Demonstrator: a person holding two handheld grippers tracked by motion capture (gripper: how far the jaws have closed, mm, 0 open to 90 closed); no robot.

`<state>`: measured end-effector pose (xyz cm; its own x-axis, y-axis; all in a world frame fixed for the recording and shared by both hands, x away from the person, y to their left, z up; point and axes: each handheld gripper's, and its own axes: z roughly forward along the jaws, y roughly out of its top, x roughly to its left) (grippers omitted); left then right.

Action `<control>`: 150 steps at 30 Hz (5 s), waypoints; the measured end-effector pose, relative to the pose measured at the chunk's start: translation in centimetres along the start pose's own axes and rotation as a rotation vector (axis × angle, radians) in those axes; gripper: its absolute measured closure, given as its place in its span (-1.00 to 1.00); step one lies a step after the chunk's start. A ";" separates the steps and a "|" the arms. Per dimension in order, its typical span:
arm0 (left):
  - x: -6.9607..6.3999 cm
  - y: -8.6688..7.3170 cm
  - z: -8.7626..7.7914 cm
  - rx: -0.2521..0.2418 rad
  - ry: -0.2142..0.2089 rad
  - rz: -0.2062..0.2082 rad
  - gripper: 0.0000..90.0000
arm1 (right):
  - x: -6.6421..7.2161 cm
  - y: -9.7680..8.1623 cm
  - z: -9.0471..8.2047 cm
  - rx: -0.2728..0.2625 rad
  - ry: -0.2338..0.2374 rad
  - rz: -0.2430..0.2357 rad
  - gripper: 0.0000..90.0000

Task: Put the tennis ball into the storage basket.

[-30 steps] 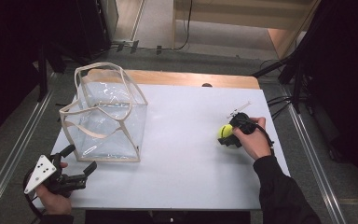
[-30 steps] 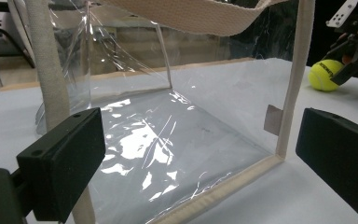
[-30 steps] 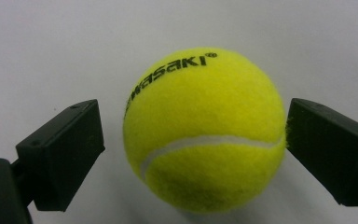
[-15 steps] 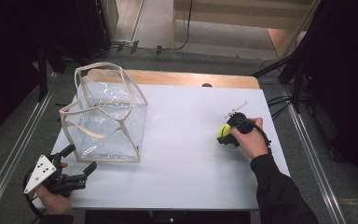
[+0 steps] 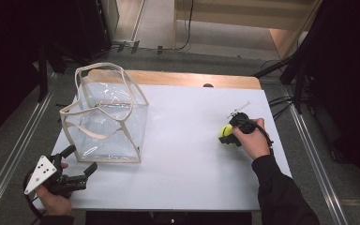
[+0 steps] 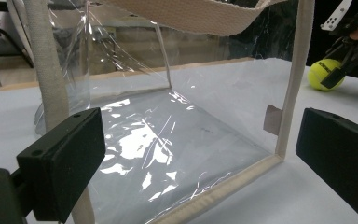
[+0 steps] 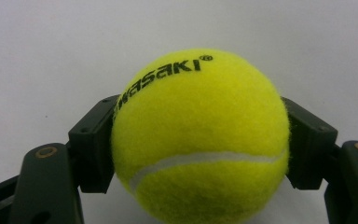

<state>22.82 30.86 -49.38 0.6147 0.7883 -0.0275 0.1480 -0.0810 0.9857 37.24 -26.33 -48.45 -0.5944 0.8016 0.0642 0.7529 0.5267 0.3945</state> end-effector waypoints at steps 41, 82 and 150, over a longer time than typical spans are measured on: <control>0.0 0.0 0.0 -0.001 -0.007 -0.003 -0.97 | 4.4 4.2 0.1 -0.020 0.066 -0.118 -0.47; 0.0 0.0 0.0 -0.004 -0.007 -0.005 -0.97 | 9.0 7.6 0.9 -0.034 0.112 -0.218 -0.47; 0.2 0.1 -0.1 -0.007 -0.018 -0.014 -0.97 | 16.0 12.1 2.7 -0.052 0.204 -0.341 -0.46</control>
<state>22.88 31.05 -49.30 0.6267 0.7780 -0.0442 0.1513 -0.0658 0.9863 37.56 -6.35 -45.17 -0.8558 0.5075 0.1005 0.4904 0.7340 0.4698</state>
